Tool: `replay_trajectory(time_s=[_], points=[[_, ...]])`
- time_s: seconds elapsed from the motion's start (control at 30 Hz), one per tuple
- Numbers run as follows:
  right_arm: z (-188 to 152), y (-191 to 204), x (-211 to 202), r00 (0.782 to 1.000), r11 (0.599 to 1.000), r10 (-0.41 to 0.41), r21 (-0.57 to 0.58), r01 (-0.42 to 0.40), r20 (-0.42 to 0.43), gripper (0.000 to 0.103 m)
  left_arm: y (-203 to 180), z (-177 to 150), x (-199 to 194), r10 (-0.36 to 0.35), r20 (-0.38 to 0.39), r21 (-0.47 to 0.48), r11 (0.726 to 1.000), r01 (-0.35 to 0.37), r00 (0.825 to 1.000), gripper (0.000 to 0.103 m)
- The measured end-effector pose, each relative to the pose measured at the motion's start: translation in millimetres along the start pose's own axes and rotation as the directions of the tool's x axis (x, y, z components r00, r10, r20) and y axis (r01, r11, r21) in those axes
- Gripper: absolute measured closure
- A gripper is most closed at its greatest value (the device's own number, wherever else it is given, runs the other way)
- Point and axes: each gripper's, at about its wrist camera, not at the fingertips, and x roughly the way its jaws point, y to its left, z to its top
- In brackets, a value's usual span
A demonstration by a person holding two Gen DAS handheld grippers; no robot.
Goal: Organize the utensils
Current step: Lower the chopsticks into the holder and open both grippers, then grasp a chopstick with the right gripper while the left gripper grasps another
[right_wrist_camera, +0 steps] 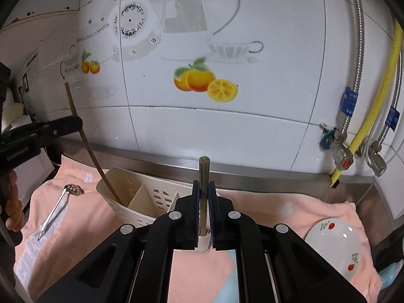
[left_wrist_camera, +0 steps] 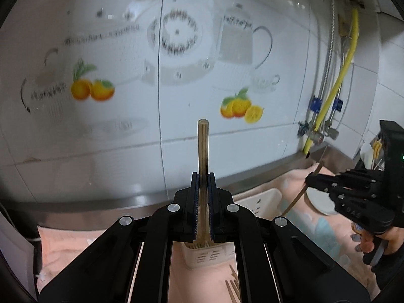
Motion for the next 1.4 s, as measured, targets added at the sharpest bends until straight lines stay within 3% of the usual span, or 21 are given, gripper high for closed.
replay_trajectory(time_s=[0.23,0.5,0.57,0.63,0.8,0.9,0.97,1.03,1.2,1.4], points=[[-2,0,-6,1.000,1.000,-0.001,-0.003,0.001,0.009,0.093,10,-12,15,0.000,-0.053,-0.028,1.000,-0.001,0.999,0.097],[-9,1,-33,0.999,1.000,-0.015,-0.011,0.016,0.046,0.074,11,-15,5,0.011,-0.054,-0.031,0.999,-0.012,0.998,0.094],[-13,2,-41,0.998,1.000,-0.015,-0.010,0.015,0.053,0.072,10,-17,-5,0.008,-0.046,-0.032,0.999,-0.010,0.999,0.088],[-21,3,-51,0.998,1.000,-0.004,-0.008,0.004,0.057,0.068,9,-18,-15,0.015,-0.032,-0.028,0.999,-0.016,0.999,0.075],[-49,14,-71,0.999,1.000,0.009,-0.028,-0.008,0.053,0.055,2,-22,-42,0.016,-0.009,-0.016,1.000,-0.016,1.000,0.073],[-67,19,-80,0.999,0.999,0.024,-0.031,-0.023,0.046,0.051,-3,-27,-63,0.025,0.018,-0.008,1.000,-0.025,1.000,0.053],[-80,22,-85,0.999,0.999,0.030,-0.027,-0.029,0.042,0.047,-7,-31,-73,0.022,0.024,0.000,1.000,-0.022,0.999,0.052],[-96,24,-90,0.999,0.999,0.044,-0.015,-0.044,0.030,0.046,-12,-40,-86,0.021,0.029,0.004,1.000,-0.022,0.999,0.043],[-137,32,-93,0.999,0.999,0.029,-0.025,-0.030,-0.013,0.040,-20,-70,-107,0.014,0.018,0.008,1.000,-0.014,1.000,0.032],[-186,42,-90,0.996,0.998,0.013,-0.054,-0.018,-0.083,0.040,-20,-116,-117,0.016,-0.028,-0.034,0.999,-0.017,0.999,0.025]])
